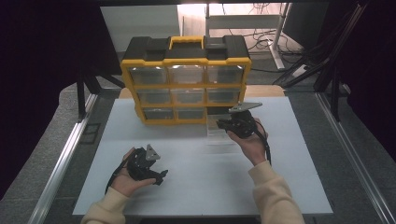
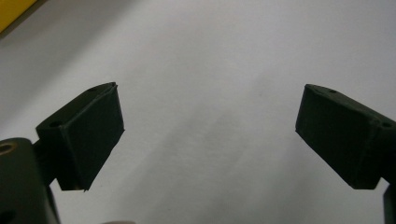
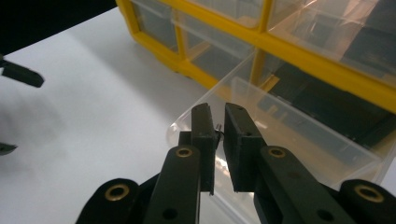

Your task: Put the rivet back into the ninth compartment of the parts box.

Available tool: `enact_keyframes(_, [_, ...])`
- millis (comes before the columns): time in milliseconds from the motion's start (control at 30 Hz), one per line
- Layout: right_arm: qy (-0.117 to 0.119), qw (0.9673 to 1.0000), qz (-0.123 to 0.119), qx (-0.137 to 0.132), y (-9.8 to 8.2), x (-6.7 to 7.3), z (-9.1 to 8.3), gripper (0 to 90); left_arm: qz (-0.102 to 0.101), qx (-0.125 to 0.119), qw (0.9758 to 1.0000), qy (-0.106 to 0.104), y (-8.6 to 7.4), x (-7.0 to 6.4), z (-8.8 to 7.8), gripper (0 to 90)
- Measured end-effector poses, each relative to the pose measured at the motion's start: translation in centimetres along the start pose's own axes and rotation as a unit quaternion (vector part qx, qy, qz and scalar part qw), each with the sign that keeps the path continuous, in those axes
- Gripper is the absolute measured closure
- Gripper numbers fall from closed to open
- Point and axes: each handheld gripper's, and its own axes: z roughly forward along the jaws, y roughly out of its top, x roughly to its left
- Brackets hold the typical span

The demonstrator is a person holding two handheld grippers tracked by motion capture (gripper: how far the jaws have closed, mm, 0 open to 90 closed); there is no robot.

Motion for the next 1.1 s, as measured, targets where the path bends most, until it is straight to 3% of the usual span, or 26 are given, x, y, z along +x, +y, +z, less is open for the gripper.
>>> enact_keyframes(233, [-0.008, 0.9999, 0.005, 0.011, 0.1, -1.1, 1.9, 80.2, -0.001, 0.001, 1.0, 0.001, 0.0, 0.1, 0.0, 8.2])
enact_keyframes(333, [-0.023, 0.9997, 0.005, 0.008, -0.1, -1.2, 2.2, 57.7, -0.002, 0.002, 1.0, 0.002, -0.1, 0.1, 0.0, 8.2])
enact_keyframes(500, [-0.031, 0.9992, 0.016, -0.016, 0.0, -0.9, 1.2, 40.6, -0.002, -0.001, 1.0, 0.003, -0.1, 0.1, -0.2, 8.2])
enact_keyframes(700, [-0.027, 0.9992, 0.015, -0.027, -0.4, -0.2, -0.2, 35.6, -0.002, -0.004, 1.0, 0.003, -0.1, 0.1, -0.3, 8.2])
enact_keyframes(1100, [-0.024, 0.9992, 0.001, -0.034, -1.7, 0.8, -2.7, 34.3, -0.002, -0.008, 1.0, 0.004, 0.0, 0.2, -0.4, 8.2])
